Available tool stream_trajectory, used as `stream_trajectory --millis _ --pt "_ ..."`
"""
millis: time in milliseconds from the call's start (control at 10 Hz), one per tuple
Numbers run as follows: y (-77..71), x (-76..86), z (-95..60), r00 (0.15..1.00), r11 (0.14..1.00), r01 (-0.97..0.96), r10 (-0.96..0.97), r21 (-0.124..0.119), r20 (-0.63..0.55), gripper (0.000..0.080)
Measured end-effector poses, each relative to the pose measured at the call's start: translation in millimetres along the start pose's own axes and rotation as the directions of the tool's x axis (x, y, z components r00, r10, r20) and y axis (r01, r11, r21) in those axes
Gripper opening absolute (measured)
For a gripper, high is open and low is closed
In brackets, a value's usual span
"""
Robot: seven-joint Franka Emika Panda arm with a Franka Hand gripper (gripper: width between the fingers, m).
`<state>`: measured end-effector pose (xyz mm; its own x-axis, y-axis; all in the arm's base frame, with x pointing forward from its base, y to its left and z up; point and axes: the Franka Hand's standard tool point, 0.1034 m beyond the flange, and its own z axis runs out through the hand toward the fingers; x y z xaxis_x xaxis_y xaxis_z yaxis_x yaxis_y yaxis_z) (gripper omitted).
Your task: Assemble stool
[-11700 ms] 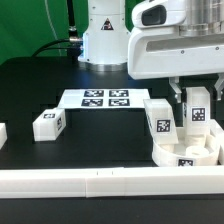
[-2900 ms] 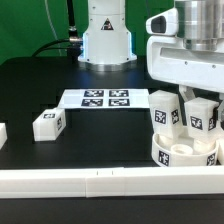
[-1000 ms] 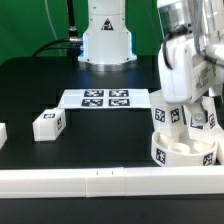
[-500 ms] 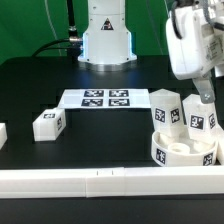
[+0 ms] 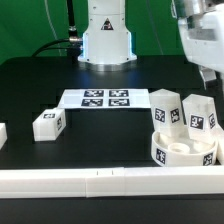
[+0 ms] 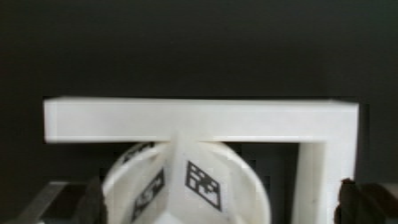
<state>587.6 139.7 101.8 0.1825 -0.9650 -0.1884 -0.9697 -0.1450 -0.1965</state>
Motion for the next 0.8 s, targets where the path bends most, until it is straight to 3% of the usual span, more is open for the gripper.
stream_trajectory --millis 500,800 --pt "-0.9 0.2 -0.2 0.928 0.928 0.373 -0.373 -0.003 0.000 0.0649" --pt "-3.2 -1.2 -2.7 0.580 0.579 0.813 -0.815 -0.061 -0.003 0.0649"
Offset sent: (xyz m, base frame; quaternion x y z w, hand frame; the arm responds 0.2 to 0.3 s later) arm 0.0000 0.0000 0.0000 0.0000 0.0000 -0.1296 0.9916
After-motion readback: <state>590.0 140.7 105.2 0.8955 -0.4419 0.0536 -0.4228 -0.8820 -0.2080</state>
